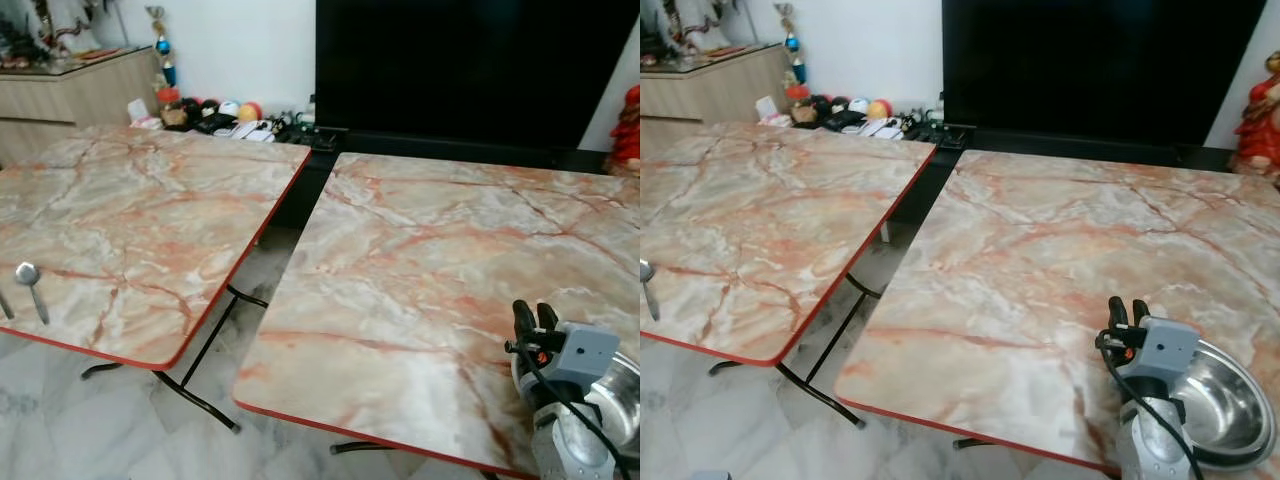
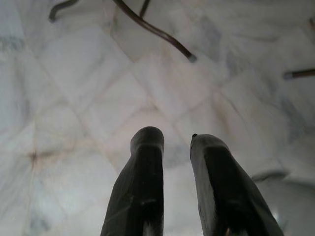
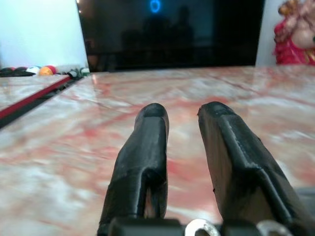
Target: Setting the table
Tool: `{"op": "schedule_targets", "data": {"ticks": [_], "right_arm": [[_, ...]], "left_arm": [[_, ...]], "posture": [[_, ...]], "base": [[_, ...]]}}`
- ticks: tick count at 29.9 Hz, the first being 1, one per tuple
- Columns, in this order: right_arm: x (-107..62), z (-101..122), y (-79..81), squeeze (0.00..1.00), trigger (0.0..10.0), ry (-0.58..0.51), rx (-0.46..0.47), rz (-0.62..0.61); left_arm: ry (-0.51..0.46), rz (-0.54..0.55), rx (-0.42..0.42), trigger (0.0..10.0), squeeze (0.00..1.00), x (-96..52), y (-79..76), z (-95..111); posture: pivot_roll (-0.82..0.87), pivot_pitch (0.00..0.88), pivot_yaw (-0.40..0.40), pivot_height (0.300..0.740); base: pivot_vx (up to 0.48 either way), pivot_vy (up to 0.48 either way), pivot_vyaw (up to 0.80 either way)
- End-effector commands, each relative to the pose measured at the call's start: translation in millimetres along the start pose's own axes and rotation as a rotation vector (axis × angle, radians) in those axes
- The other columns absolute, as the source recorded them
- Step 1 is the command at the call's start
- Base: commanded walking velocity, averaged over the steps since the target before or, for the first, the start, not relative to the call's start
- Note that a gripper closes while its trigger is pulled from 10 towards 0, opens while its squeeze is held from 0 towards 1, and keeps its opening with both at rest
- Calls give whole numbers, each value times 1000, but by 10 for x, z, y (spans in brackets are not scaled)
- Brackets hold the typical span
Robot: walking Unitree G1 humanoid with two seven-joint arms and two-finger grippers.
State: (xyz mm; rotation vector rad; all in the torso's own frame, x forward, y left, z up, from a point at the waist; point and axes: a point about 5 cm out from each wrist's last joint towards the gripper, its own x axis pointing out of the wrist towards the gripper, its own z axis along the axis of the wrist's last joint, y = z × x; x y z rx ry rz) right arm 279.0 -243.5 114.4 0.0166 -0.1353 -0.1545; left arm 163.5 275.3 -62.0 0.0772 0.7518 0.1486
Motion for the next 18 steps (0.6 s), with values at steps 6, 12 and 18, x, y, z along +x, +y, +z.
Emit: {"op": "schedule_targets", "data": {"ticks": [6, 12, 18], "right_arm": [[60, 56, 131, 0, 10000, -26, 27, 40], [74, 61, 158, 0, 10000, -29, 27, 43], [85, 64, 204, 0, 10000, -32, 38, 49]], "left_arm": [[18, 24, -3, 10000, 0, -32, 74, -50], [18, 23, -4, 10000, 0, -32, 71, -51], [18, 21, -3, 10000, 0, -32, 63, -54]], "posture": [[74, 27, -23, 740], [71, 27, -23, 740], [70, 29, -23, 740]], "base": [[0, 480, 0], [0, 480, 0], [0, 480, 0]]}}
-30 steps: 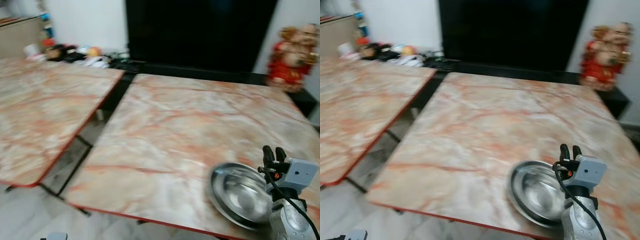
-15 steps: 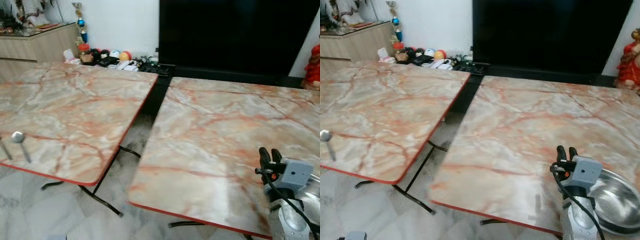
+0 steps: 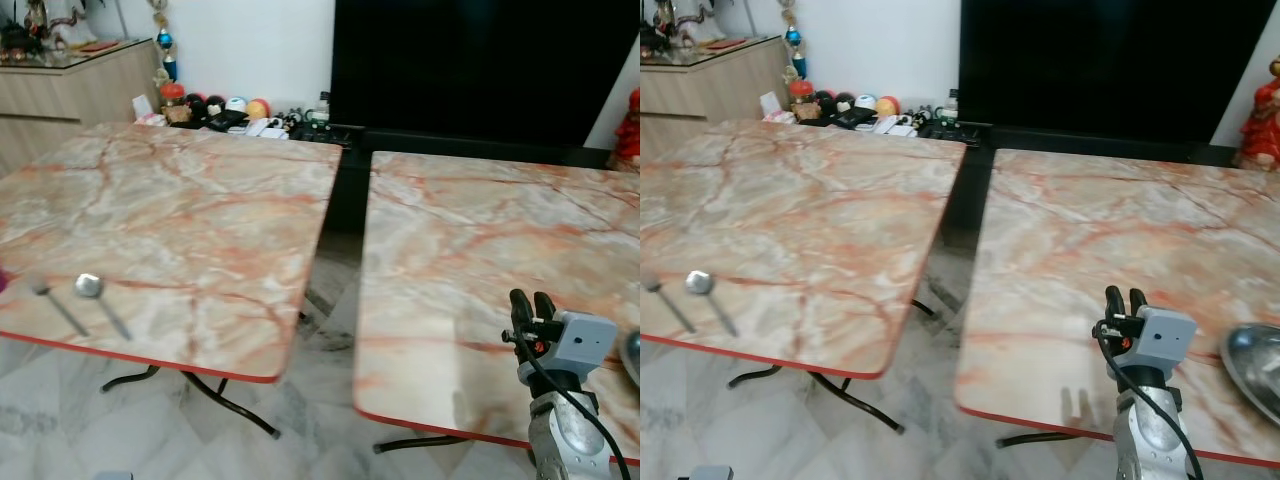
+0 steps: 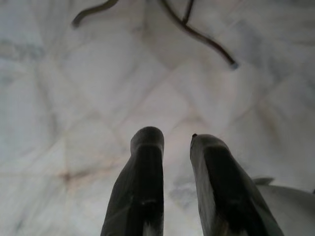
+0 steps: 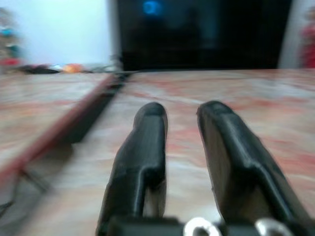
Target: Setting the table
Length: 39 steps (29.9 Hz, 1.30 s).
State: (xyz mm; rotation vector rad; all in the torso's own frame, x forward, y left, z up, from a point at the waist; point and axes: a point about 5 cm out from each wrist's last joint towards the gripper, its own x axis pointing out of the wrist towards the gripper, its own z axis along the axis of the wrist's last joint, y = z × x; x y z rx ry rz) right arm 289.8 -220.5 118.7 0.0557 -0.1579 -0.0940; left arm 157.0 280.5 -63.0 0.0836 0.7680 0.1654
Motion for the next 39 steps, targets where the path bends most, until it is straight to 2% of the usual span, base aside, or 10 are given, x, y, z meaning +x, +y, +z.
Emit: {"op": "schedule_targets", "data": {"ticks": [1, 39], "right_arm": [[8, 39, -37, 0, 10000, -13, -6, -9], [35, 7, 41, 0, 10000, 2, 9, 14]], "left_arm": [[2, 4, -4, 10000, 0, 0, 5, -1], [9, 10, -18, 10000, 0, -9, -14, -35]], "posture": [[70, 29, -23, 740], [80, 35, -30, 740]], "base": [[0, 480, 0], [0, 480, 0]]}}
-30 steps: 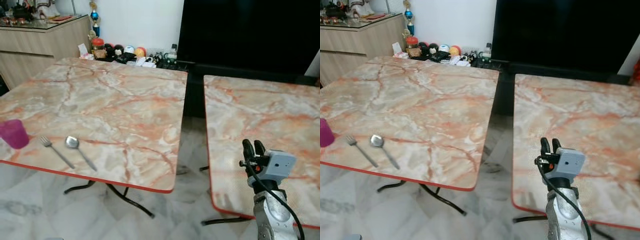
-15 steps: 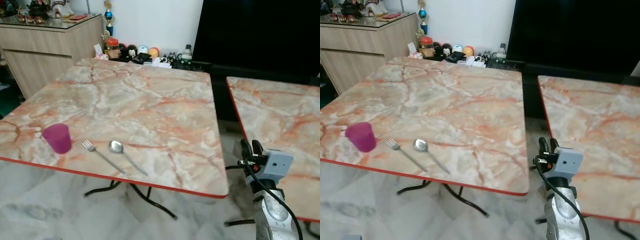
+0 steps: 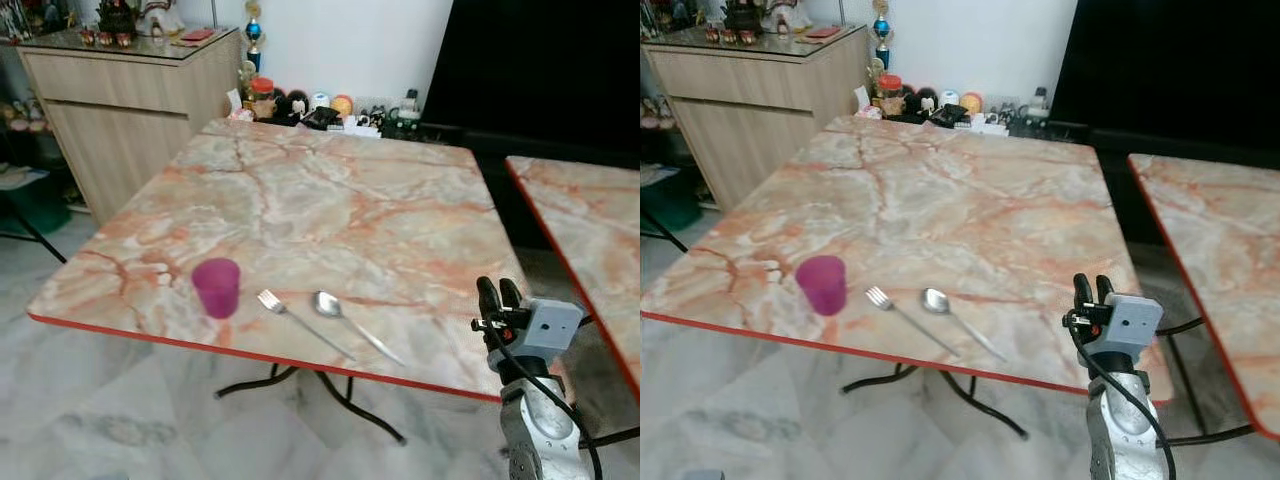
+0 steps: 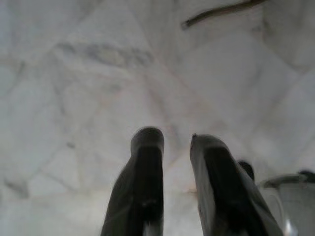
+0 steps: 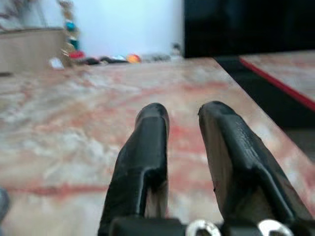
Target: Setting the table
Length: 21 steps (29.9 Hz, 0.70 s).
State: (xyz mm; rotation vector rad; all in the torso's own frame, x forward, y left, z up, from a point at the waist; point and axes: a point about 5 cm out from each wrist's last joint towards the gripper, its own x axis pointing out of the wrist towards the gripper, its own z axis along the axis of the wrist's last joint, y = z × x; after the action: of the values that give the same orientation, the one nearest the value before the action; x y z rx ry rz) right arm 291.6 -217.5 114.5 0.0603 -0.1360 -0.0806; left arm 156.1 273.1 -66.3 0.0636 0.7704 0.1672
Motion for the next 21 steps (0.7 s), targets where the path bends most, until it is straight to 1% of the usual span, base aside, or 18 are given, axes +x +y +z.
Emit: {"op": "schedule_targets", "data": {"ticks": [1, 13, 21], "right_arm": [[27, 51, 14, 0, 10000, -20, 4, 2], [35, 40, 35, 0, 10000, -17, 9, 8], [40, 37, 50, 0, 10000, -18, 13, 12]], "left_arm": [[4, 16, 0, 10000, 0, -12, 63, -4], [3, 23, 0, 10000, 0, -18, 87, -4], [-4, 18, 13, 10000, 0, -17, 84, 7]], "posture": [[80, 35, -30, 740], [87, 35, -30, 740], [89, 36, -29, 740]], "base": [[0, 480, 0], [0, 468, 0], [0, 0, 0]]}}
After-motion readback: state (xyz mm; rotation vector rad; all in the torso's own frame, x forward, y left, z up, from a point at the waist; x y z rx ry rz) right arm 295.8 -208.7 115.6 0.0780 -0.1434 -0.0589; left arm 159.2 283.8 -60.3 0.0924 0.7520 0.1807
